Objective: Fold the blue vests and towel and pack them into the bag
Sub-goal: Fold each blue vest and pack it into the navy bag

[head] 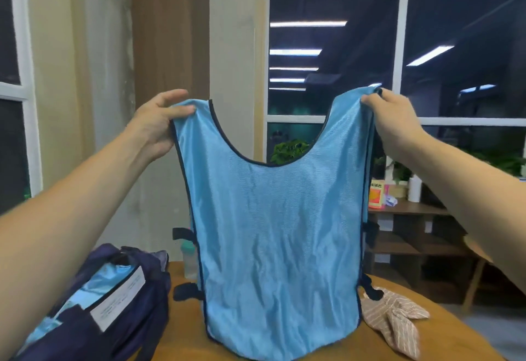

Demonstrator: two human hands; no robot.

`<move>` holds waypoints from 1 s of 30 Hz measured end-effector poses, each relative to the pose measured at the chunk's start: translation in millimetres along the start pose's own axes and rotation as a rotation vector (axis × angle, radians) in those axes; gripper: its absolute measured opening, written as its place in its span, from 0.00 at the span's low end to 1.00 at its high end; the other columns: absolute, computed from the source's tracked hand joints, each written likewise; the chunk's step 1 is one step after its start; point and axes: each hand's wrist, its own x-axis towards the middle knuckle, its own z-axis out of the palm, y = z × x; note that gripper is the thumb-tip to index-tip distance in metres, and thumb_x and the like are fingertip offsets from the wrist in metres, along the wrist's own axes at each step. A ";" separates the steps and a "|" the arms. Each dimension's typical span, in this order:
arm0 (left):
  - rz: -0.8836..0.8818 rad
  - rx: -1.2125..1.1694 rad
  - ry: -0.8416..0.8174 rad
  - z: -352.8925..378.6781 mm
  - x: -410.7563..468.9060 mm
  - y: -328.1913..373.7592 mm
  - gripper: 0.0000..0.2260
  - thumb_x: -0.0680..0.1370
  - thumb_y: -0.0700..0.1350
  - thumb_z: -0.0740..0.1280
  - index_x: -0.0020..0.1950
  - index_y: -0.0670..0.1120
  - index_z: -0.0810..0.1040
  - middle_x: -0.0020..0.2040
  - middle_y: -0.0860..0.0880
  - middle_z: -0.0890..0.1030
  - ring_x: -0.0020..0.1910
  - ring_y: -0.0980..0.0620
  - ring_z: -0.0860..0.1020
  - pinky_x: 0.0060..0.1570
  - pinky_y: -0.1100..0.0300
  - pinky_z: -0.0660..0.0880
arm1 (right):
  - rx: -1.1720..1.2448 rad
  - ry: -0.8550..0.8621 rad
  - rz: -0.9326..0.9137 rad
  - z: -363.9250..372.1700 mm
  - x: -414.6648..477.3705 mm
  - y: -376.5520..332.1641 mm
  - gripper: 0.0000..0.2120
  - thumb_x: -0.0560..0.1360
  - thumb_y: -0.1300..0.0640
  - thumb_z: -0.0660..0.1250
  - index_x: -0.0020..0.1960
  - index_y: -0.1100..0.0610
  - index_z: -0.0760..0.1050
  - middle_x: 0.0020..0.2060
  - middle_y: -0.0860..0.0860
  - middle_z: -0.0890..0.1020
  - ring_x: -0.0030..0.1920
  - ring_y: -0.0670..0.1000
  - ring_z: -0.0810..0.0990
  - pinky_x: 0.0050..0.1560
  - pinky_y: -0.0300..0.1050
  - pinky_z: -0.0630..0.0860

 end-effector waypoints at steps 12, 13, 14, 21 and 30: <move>0.237 0.023 -0.032 34.1 -12.7 96.8 0.17 0.74 0.33 0.77 0.58 0.48 0.82 0.48 0.48 0.87 0.45 0.47 0.86 0.49 0.52 0.84 | 0.080 0.054 -0.108 -28.4 7.6 -59.6 0.13 0.76 0.48 0.66 0.51 0.58 0.77 0.46 0.50 0.79 0.48 0.50 0.77 0.52 0.50 0.74; 0.249 0.023 -0.024 35.4 -12.2 100.1 0.17 0.74 0.33 0.77 0.58 0.48 0.82 0.48 0.47 0.87 0.46 0.47 0.86 0.51 0.51 0.84 | 0.083 0.057 -0.115 -29.7 10.2 -61.9 0.11 0.76 0.48 0.66 0.50 0.55 0.78 0.46 0.50 0.79 0.48 0.51 0.78 0.53 0.51 0.75; 0.256 0.020 -0.018 36.2 -11.5 102.5 0.17 0.74 0.33 0.78 0.58 0.48 0.81 0.49 0.47 0.86 0.46 0.46 0.86 0.52 0.50 0.84 | 0.084 0.062 -0.128 -30.3 11.0 -64.3 0.13 0.76 0.48 0.66 0.51 0.57 0.78 0.46 0.50 0.80 0.48 0.51 0.79 0.53 0.51 0.76; 0.204 0.067 0.056 28.0 1.3 69.3 0.17 0.73 0.34 0.79 0.58 0.47 0.83 0.49 0.47 0.87 0.47 0.46 0.87 0.54 0.48 0.85 | 0.017 0.102 -0.079 -17.0 15.1 -39.6 0.13 0.80 0.49 0.65 0.52 0.58 0.80 0.43 0.48 0.79 0.45 0.48 0.77 0.50 0.47 0.74; -0.036 0.184 0.119 2.9 19.7 -75.5 0.18 0.74 0.34 0.78 0.62 0.43 0.83 0.53 0.44 0.86 0.42 0.50 0.86 0.49 0.55 0.85 | -0.083 0.017 0.133 27.0 13.6 90.5 0.14 0.81 0.49 0.66 0.56 0.59 0.82 0.53 0.57 0.86 0.55 0.56 0.85 0.61 0.55 0.81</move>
